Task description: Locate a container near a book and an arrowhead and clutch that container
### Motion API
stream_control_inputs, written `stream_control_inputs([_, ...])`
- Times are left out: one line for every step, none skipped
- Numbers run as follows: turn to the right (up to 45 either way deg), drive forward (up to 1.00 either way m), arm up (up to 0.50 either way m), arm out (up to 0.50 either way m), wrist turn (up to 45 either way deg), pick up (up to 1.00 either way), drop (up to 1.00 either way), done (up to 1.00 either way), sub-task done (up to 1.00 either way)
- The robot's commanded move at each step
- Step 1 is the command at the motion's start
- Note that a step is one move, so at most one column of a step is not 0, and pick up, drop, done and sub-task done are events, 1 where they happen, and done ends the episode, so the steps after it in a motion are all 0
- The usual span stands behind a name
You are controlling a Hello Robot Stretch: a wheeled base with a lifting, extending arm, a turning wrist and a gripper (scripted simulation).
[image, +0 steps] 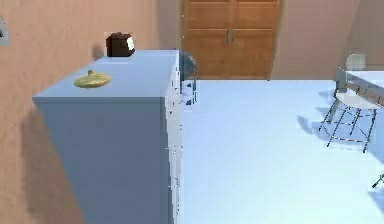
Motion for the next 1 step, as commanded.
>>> stream_control_inputs([45.0,0.0,0.0,0.0,0.0,0.0,0.0,0.0,0.0])
